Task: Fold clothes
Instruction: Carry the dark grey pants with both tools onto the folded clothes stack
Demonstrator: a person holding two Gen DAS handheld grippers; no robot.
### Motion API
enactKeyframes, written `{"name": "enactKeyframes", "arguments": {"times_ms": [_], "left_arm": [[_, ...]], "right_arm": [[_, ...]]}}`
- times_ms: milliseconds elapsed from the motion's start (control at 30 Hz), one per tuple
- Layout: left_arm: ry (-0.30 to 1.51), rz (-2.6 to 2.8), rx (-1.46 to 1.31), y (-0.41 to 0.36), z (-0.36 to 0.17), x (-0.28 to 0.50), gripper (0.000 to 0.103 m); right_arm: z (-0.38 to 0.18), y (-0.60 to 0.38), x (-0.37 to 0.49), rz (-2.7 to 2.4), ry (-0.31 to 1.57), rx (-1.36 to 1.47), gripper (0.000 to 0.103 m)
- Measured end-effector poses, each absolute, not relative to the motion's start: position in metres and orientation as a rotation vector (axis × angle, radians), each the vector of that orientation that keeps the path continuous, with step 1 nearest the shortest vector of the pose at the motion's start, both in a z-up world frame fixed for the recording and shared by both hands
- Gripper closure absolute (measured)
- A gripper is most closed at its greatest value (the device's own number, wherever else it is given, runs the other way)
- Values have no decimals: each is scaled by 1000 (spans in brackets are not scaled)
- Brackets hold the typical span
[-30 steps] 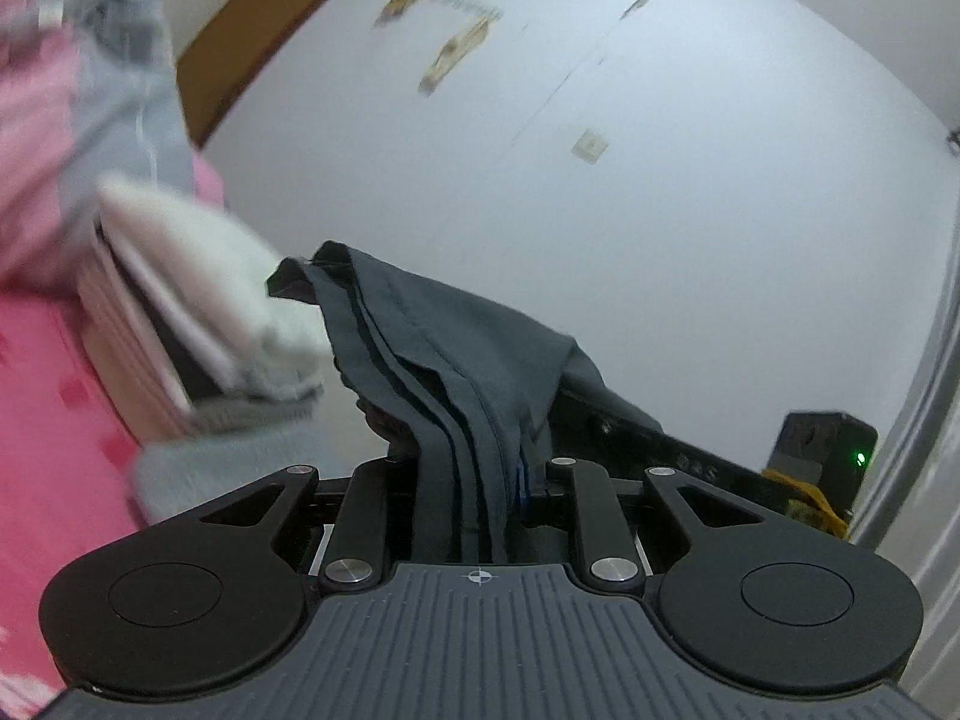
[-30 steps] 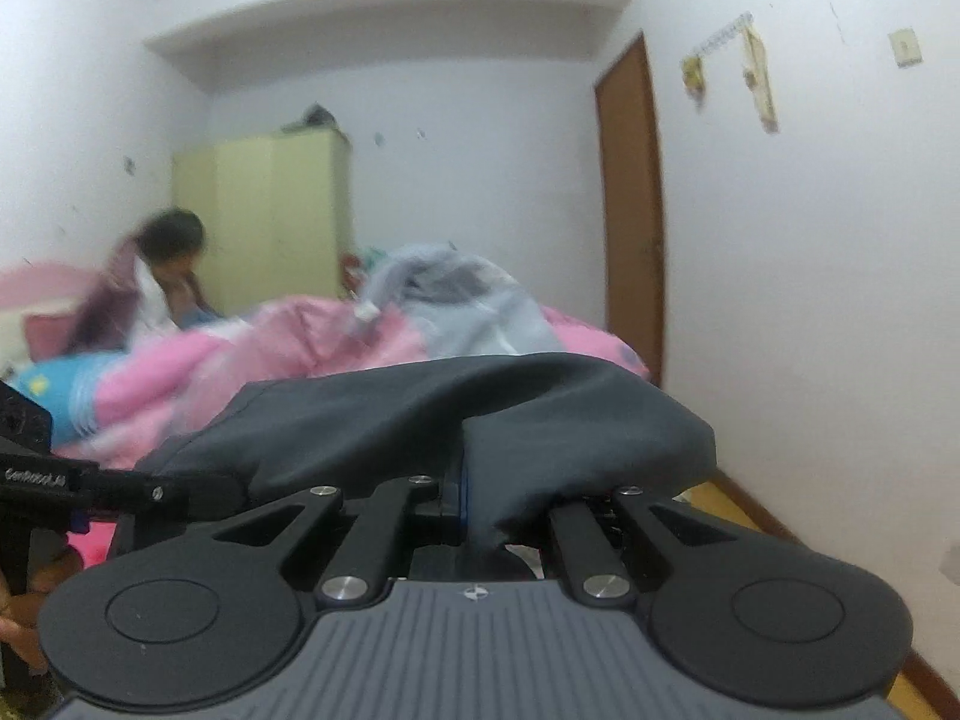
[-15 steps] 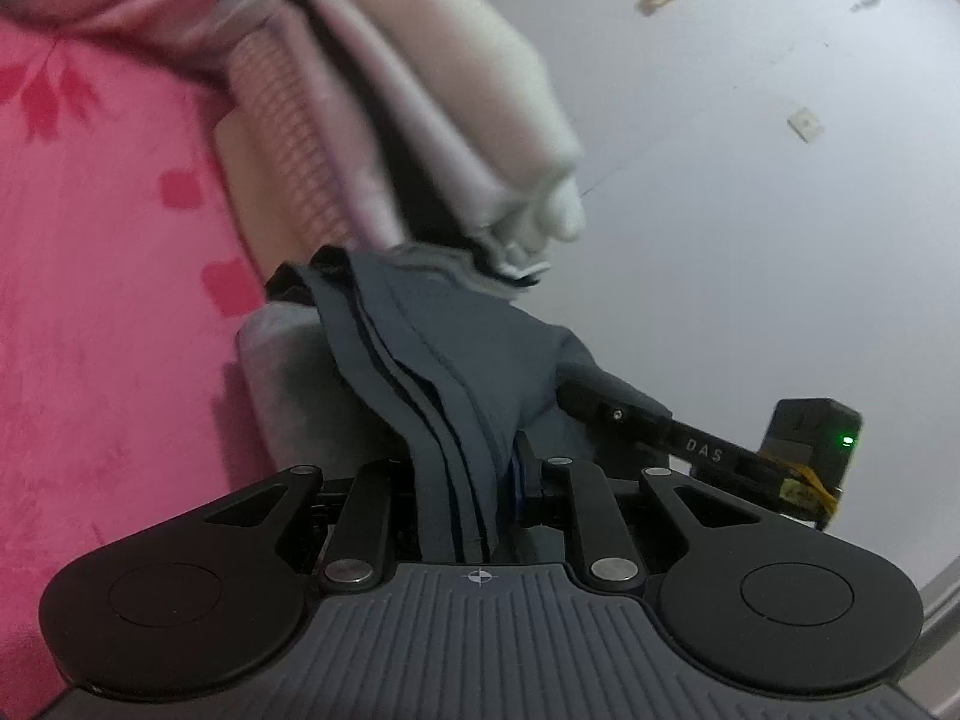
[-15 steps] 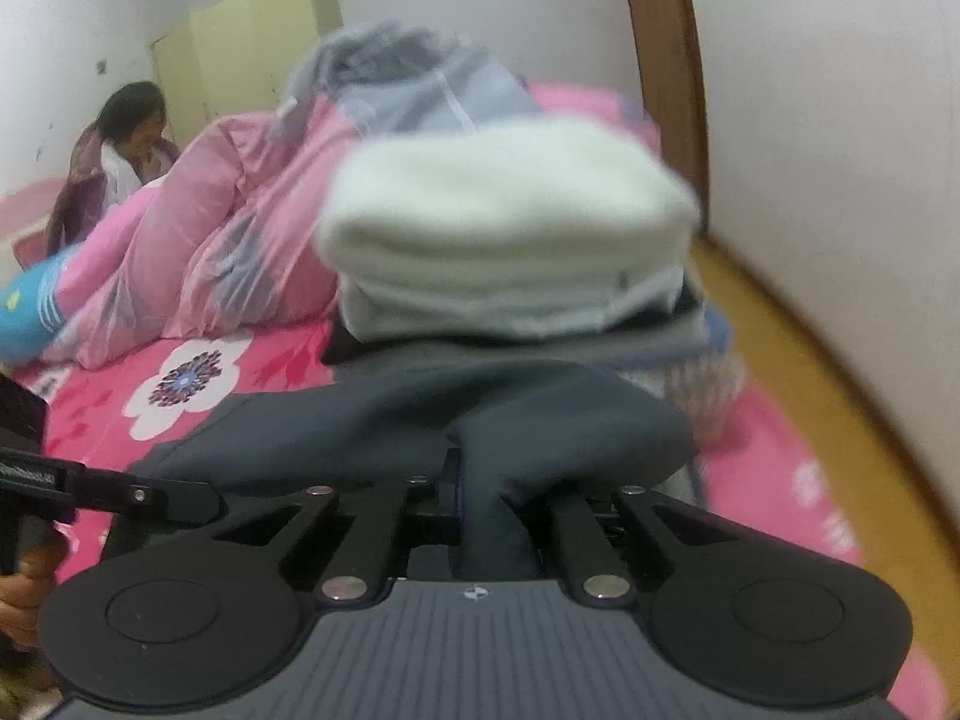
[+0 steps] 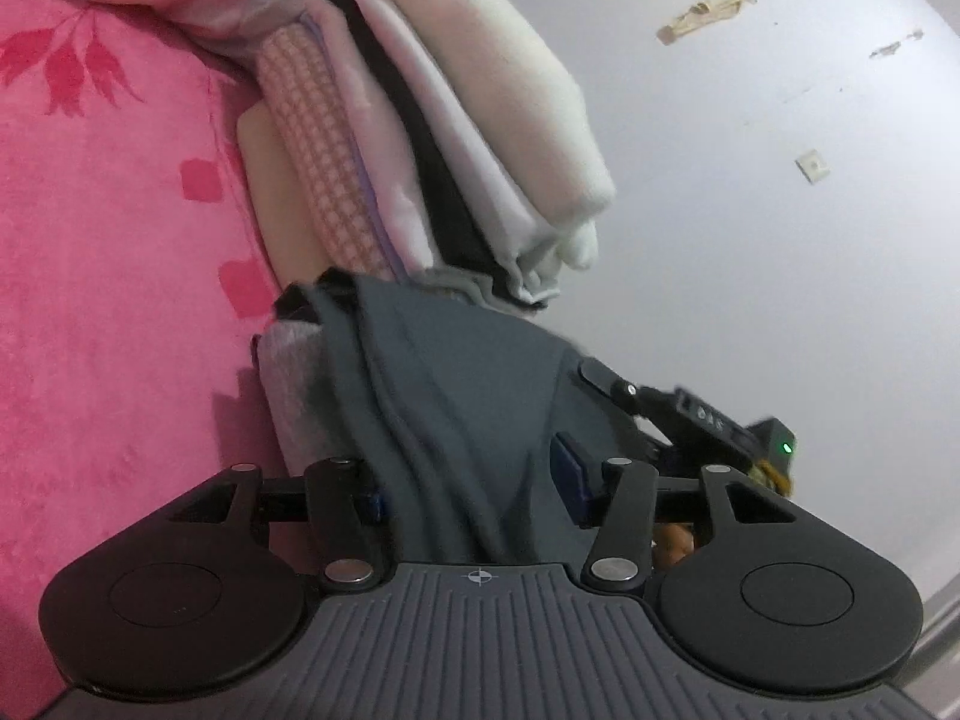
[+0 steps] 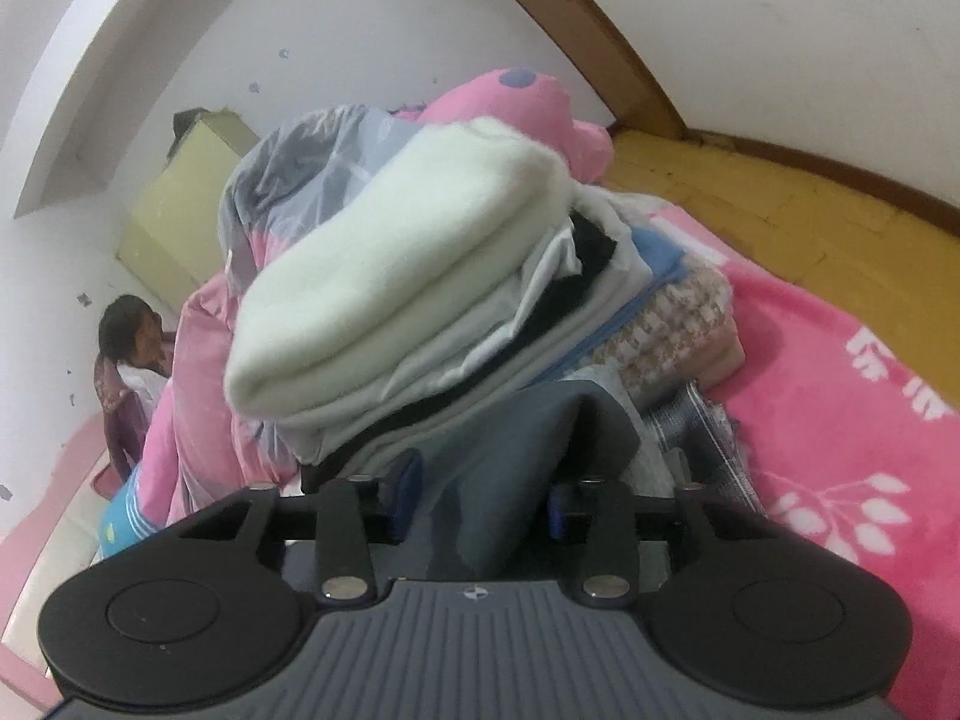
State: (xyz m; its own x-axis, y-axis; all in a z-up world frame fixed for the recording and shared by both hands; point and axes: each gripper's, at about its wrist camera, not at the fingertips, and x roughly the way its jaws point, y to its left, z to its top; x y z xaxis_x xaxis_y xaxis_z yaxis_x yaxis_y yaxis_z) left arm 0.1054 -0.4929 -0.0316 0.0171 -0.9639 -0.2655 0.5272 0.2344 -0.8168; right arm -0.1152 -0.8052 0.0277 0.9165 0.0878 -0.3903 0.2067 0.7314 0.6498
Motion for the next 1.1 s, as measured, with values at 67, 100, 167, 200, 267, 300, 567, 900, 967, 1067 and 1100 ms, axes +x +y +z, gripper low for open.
{"name": "enactKeyframes", "arguments": {"times_ms": [67, 100, 167, 200, 267, 300, 567, 900, 967, 1067, 1100], "left_arm": [[899, -1278, -567, -495, -28, 102, 53], [879, -1275, -552, -496, -27, 100, 53], [869, -1254, -529, -501, -29, 98, 53], [875, -1238, -528, -502, -31, 98, 53], [897, -1212, -535, -503, -34, 100, 53], [910, -1202, -541, -501, -34, 101, 51], [734, -1100, -569, -449, -5, 100, 33], [642, -1205, -136, -522, 11, 71, 35], [666, -1170, -88, -532, 1, 75, 34], [675, -1178, -147, -515, 7, 81, 33], [678, -1180, -167, -510, 10, 82, 32]], "right_arm": [[36, -800, -116, -28, 369, 676, 86], [39, -799, -117, -15, 346, 643, 86], [40, -799, -113, -28, 350, 576, 86], [37, -801, -107, -61, 390, 543, 84], [20, -813, -94, -129, 512, 569, 80], [13, -819, -92, -141, 541, 605, 78], [48, -821, -156, -372, 337, 577, 35], [44, -774, -90, -198, 512, 294, 61], [33, -787, -73, -284, 571, 315, 65], [32, -798, -84, -384, 549, 417, 65], [32, -795, -100, -387, 528, 457, 65]]}}
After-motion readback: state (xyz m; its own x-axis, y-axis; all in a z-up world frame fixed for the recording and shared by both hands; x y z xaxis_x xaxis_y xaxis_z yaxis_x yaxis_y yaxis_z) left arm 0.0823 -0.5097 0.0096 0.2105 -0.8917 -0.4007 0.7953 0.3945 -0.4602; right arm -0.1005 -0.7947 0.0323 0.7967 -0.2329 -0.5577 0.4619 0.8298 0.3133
